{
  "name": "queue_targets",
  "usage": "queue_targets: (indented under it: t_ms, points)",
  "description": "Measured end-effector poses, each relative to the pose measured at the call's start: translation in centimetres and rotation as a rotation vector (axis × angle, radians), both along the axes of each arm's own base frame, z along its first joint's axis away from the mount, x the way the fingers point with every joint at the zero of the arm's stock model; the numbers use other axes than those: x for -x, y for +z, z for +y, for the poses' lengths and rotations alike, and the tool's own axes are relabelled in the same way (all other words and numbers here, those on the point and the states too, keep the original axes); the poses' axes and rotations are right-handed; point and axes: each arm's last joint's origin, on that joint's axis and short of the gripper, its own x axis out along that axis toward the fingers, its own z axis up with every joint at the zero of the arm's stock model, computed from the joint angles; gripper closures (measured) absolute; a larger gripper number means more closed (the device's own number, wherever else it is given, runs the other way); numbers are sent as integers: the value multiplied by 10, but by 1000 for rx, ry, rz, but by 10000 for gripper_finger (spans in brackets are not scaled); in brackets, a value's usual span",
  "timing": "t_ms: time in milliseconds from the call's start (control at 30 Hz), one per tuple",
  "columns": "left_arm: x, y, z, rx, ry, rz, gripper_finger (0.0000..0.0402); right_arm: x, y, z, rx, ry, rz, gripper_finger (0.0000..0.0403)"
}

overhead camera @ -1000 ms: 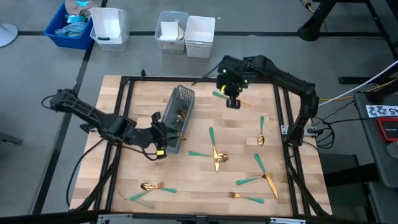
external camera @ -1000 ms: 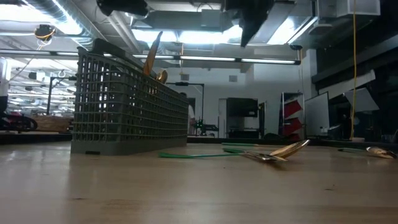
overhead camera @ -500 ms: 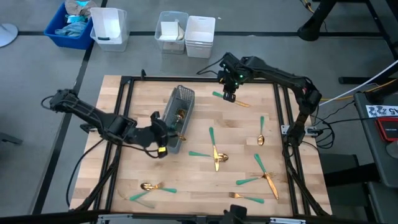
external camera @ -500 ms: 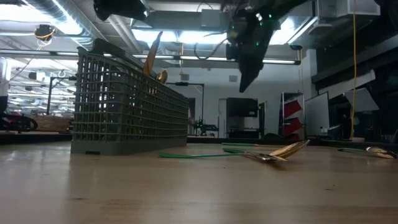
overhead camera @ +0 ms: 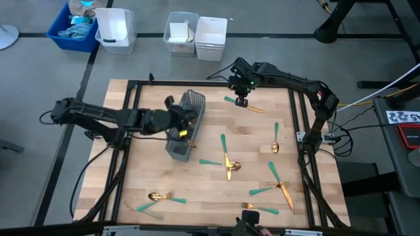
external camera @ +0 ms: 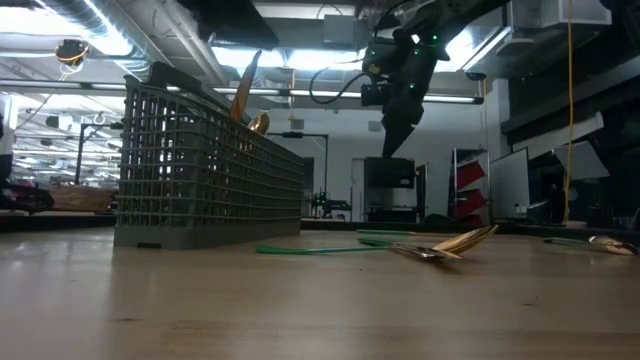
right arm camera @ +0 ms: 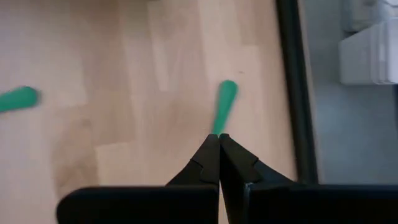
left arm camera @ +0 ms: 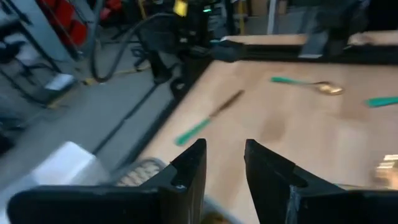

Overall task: Sort silverware
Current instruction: Put the green spoon into the gray silverware rack

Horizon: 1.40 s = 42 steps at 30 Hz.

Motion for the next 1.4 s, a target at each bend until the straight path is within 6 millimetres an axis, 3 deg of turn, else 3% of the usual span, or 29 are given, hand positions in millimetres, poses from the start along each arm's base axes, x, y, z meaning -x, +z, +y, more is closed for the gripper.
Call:
queue_targets:
  t_ms: [200, 400, 833, 1200, 1400]
  points:
    - [-7, -9, 34, 12, 2, 62, 260, 2, 0, -2, 31, -18, 23, 400]
    - [-6, -14, 55, 71, -96, 104, 228, 1, 0, -2, 31, -16, 23, 400]
    - [6, -19, 87, 59, -226, 212, 243, 1, 0, -2, 28, -23, 21, 400]
    - [4, 33, 93, 21, -263, 187, 266, 1, 0, -2, 27, -25, 21, 400]
    - [-18, 36, 98, 96, -321, 272, 270, 1, 0, -2, 20, -27, 16, 400]
